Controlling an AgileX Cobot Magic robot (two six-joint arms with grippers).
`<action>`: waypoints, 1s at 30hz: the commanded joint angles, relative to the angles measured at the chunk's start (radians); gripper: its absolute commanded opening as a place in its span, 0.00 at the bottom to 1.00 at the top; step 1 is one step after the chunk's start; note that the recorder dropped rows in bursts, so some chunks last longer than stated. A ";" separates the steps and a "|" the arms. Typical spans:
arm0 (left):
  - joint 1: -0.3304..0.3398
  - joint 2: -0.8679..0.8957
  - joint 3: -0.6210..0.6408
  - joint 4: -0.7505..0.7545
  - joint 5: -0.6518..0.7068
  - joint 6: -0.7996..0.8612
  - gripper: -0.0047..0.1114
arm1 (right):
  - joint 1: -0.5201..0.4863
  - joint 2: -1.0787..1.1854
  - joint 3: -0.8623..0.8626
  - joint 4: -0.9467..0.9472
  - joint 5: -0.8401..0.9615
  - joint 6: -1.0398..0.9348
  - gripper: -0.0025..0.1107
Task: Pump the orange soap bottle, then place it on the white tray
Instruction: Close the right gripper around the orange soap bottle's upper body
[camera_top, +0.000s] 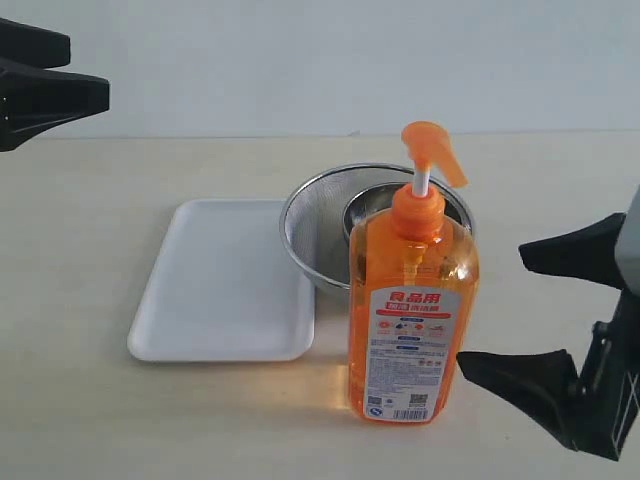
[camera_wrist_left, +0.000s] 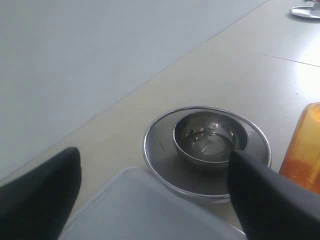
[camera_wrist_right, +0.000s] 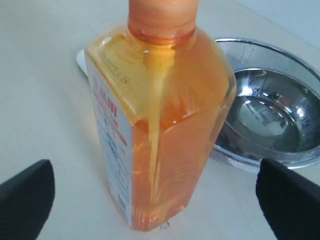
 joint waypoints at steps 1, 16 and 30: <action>0.003 -0.007 0.004 -0.002 0.002 0.001 0.68 | -0.060 0.050 -0.002 0.014 0.104 -0.053 0.95; 0.003 -0.007 0.004 -0.002 0.004 0.001 0.68 | -0.060 0.289 -0.156 -0.075 0.172 -0.053 0.95; 0.003 -0.007 0.004 -0.002 0.004 0.001 0.68 | -0.058 0.486 -0.296 -0.185 0.305 -0.053 0.95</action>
